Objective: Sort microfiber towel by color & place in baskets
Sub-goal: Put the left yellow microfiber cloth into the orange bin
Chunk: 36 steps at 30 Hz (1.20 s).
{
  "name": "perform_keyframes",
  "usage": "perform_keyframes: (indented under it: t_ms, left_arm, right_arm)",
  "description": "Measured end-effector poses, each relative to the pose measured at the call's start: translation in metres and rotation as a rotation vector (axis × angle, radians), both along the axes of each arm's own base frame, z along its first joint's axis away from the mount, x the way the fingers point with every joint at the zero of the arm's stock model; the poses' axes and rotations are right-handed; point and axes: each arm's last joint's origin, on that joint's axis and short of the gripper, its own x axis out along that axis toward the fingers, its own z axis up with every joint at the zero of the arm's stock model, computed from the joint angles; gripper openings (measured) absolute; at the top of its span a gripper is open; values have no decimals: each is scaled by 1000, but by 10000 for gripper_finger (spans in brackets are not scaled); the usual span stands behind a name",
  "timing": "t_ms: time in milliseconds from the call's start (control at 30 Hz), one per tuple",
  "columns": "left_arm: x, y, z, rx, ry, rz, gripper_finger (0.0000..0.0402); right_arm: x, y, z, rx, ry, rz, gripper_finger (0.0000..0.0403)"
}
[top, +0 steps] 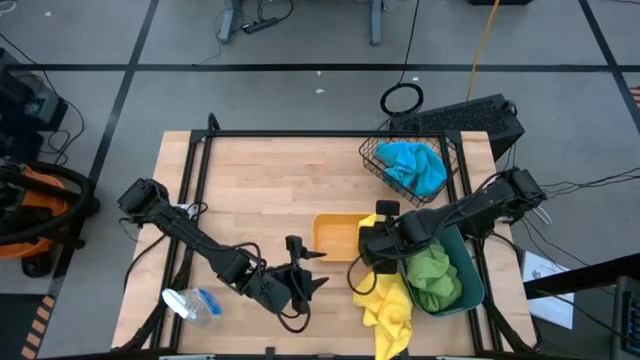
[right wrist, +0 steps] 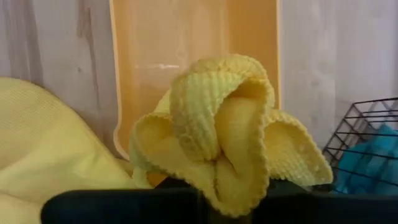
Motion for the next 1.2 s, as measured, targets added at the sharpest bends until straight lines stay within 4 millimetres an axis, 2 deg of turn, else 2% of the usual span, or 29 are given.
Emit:
perform_keyframes:
  t_ms: [167, 467, 700, 1200]
  left_arm:
    - [0, 0, 0, 0, 0, -1, 302]
    - [0, 0, 0, 1, 1, -1, 302]
    - [0, -1, 0, -11, 8, -21, 302]
    - [0, -2, 0, -39, 17, -63, 302]
  right_arm:
    - [8, -12, -10, 53, 27, -17, 21]
    - [34, -14, -43, 47, 79, 49, 20]
    - [50, -16, -67, 36, 98, 90, 37]
    - [61, -16, -75, 84, 55, 114, 42]
